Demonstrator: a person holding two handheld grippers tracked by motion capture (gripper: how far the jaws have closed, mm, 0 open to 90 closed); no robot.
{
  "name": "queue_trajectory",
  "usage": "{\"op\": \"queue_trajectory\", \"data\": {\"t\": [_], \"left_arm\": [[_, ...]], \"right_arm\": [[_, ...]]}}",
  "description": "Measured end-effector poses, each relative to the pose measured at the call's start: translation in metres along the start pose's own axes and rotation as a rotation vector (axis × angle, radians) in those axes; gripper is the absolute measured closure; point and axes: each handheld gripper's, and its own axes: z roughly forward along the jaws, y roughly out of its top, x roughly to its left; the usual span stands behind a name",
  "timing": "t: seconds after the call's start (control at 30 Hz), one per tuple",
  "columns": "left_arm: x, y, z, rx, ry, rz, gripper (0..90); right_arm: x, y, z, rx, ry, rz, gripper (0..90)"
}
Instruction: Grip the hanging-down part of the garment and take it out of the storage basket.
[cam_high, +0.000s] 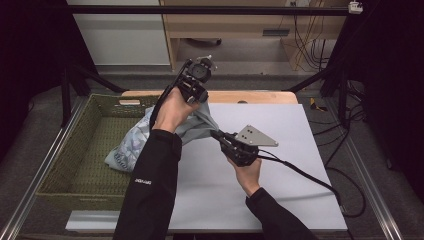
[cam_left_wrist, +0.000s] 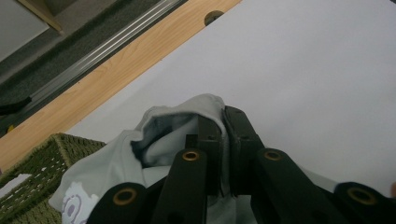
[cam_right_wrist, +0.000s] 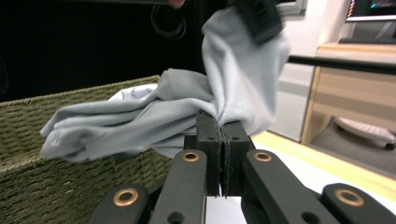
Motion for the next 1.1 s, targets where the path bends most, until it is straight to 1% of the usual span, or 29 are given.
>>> {"op": "queue_trajectory", "data": {"t": [0.07,0.1,0.17,0.3,0.37,0.4,0.43,0.5,0.57,0.6,0.63,0.67,0.7,0.73,0.77,0.8,0.83,0.87,0.9,0.93,1.0,1.03,1.1], "left_arm": [[-0.001,0.000,0.000,0.002,-0.003,-0.001,84.7],[-0.001,0.001,-0.001,0.003,-0.002,0.001,84.6],[-0.002,0.002,-0.001,0.000,-0.005,0.004,84.6],[-0.007,0.004,-0.001,-0.002,-0.013,0.014,84.6],[-0.009,0.005,0.000,-0.011,-0.017,0.010,84.6],[-0.010,0.006,-0.001,0.000,-0.019,0.021,84.6],[-0.011,0.007,0.000,0.002,-0.020,0.023,84.6],[-0.013,0.008,0.000,-0.002,-0.024,0.026,84.6],[-0.015,0.009,0.000,-0.003,-0.025,0.034,84.5],[-0.017,0.009,0.001,-0.010,-0.028,0.025,84.5],[-0.017,0.010,0.000,0.001,-0.027,0.040,84.6],[-0.017,0.010,0.000,-0.003,-0.029,0.039,84.5],[-0.018,0.009,0.001,-0.022,-0.030,0.019,84.5],[-0.017,0.009,0.000,-0.009,-0.031,0.034,84.5],[-0.017,0.009,-0.001,-0.008,-0.035,0.036,84.5],[-0.018,0.009,-0.001,-0.030,-0.036,0.018,84.5],[-0.018,0.009,-0.002,-0.020,-0.040,0.033,84.5],[-0.019,0.009,-0.002,-0.037,-0.044,0.016,84.5],[-0.018,0.010,-0.004,-0.028,-0.047,0.034,84.5],[-0.019,0.010,-0.004,-0.031,-0.050,0.030,84.5],[-0.021,0.011,-0.004,-0.027,-0.049,0.044,84.5],[-0.022,0.012,-0.004,-0.027,-0.053,0.046,84.5],[-0.024,0.013,-0.004,-0.029,-0.052,0.050,84.5]], "right_arm": [[-0.001,0.001,-0.003,-0.003,-0.003,0.004,89.2],[-0.005,0.004,-0.008,-0.012,-0.007,-0.002,89.3],[-0.009,0.007,-0.014,-0.021,-0.014,0.005,89.2],[-0.018,0.014,-0.028,-0.043,-0.040,-0.009,89.2],[-0.019,0.014,-0.030,-0.044,-0.045,-0.012,89.2],[-0.020,0.016,-0.032,-0.048,-0.051,-0.017,89.2],[-0.022,0.018,-0.036,-0.052,-0.059,-0.022,89.2],[-0.023,0.018,-0.037,-0.055,-0.065,-0.017,89.2],[-0.027,0.020,-0.041,-0.067,-0.075,-0.011,89.2],[-0.028,0.020,-0.042,-0.063,-0.082,-0.010,89.2],[-0.028,0.021,-0.043,-0.066,-0.087,-0.008,89.2],[-0.029,0.021,-0.043,-0.077,-0.096,-0.013,89.2],[-0.030,0.023,-0.045,-0.075,-0.100,-0.006,89.3],[-0.032,0.024,-0.046,-0.081,-0.103,-0.021,89.2],[-0.032,0.025,-0.046,-0.090,-0.113,-0.009,89.2],[-0.033,0.027,-0.048,-0.088,-0.120,-0.004,89.2],[-0.036,0.029,-0.050,-0.104,-0.135,0.005,89.3],[-0.036,0.029,-0.050,-0.104,-0.135,0.005,89.3],[-0.038,0.030,-0.052,-0.107,-0.140,0.005,89.3],[-0.040,0.032,-0.053,-0.118,-0.152,0.013,89.2],[-0.042,0.033,-0.055,-0.116,-0.158,0.010,89.3],[-0.045,0.033,-0.056,-0.115,-0.168,0.000,89.2],[-0.047,0.034,-0.058,-0.114,-0.175,0.004,89.3]]}}
